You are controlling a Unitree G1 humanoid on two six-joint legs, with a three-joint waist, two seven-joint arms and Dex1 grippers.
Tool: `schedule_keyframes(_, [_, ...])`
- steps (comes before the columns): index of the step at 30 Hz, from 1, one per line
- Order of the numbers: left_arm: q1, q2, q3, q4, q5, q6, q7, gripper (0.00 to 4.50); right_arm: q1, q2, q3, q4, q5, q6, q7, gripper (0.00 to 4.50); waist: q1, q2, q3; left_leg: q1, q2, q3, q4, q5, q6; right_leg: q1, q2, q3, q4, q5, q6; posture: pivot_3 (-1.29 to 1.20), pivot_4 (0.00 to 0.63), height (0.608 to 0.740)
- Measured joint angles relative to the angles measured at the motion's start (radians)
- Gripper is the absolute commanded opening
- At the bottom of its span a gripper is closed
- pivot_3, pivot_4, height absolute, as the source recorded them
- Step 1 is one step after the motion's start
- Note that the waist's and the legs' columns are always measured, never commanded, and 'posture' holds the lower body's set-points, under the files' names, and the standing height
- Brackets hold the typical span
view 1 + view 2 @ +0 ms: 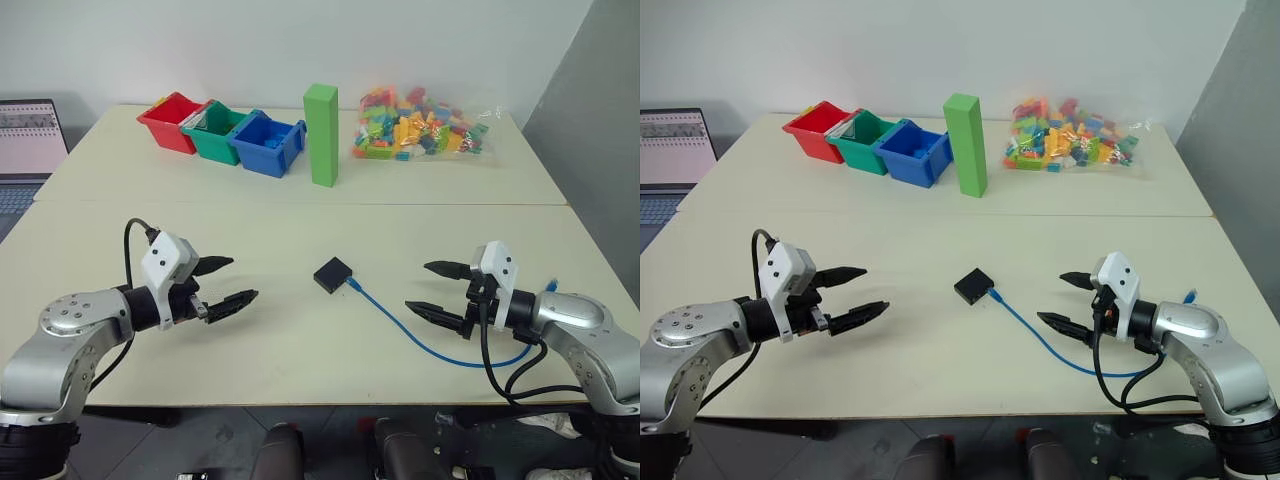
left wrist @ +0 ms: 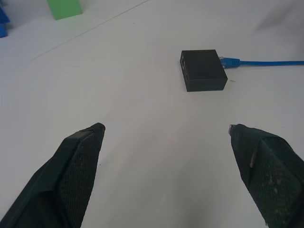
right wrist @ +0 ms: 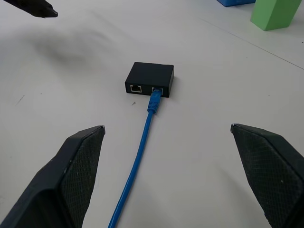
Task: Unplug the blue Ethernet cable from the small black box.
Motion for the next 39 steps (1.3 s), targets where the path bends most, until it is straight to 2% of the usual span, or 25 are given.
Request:
schedule_keyframes(16, [0.012, 0.018, 0.0, -0.027, 0.0, 0.016, 0.001, 4.47, 0.0, 0.034, 0.033, 0.001, -0.024, -0.004, -0.021, 4.5, 0.0, 0.0, 0.0, 0.0, 0.0, 0.0, 0.0, 0.0, 0.0, 0.0, 0.0, 0.0, 0.0, 0.0, 0.0, 0.0, 0.15, 0.74])
schedule_keyframes(19, [0.018, 0.024, -0.001, -0.027, 0.008, 0.015, -0.003, 4.47, -0.008, 0.081, 0.084, 0.001, -0.068, -0.01, -0.059, 4.5, -0.001, 0.0, 0.0, 0.0, 0.0, 0.0, 0.0, 0.0, 0.0, 0.0, 0.0, 0.0, 0.0, 0.0, 0.0, 0.0, 0.15, 0.74])
schedule_keyframes(24, [0.027, 0.028, -0.013, -0.027, 0.026, 0.005, -0.022, 4.47, -0.059, 0.22, 0.217, 0.031, -0.2, -0.029, -0.18, 4.5, -0.002, 0.0, 0.0, 0.0, 0.0, 0.0, 0.0, 0.0, 0.0, -0.001, 0.0, 0.0, 0.0, 0.0, 0.0, 0.0, 0.15, 0.74])
schedule_keyframes(29, [0.013, 0.03, -0.044, -0.027, 0.032, 0.002, -0.044, 4.47, -0.106, 0.343, 0.322, 0.167, -0.333, -0.023, -0.313, 4.5, 0.0, 0.0, 0.0, 0.0, 0.0, 0.0, 0.0, 0.0, 0.0, -0.001, 0.0, 0.0, 0.0, 0.0, 0.0, 0.0, 0.15, 0.74])
schedule_keyframes(34, [0.007, 0.03, -0.053, -0.031, 0.029, 0.002, -0.068, 4.47, -0.146, 0.423, 0.337, 0.245, -0.393, -0.003, -0.381, 4.5, 0.0, 0.0, 0.0, 0.0, 0.0, 0.0, 0.0, 0.0, 0.0, -0.001, 0.0, 0.0, 0.001, 0.0, 0.0, 0.0, 0.15, 0.74])
schedule_keyframes(39, [0.007, 0.03, -0.079, -0.045, 0.025, 0.003, -0.089, 4.5, -0.176, 0.458, 0.34, 0.27, -0.414, 0.016, -0.402, 3.5, 0.0, 0.0, 0.0, 0.0, 0.0, 0.0, 0.0, 0.0, 0.0, -0.001, 0.0, 0.0, 0.001, 0.0, 0.0, 0.0, 0.15, 0.74])
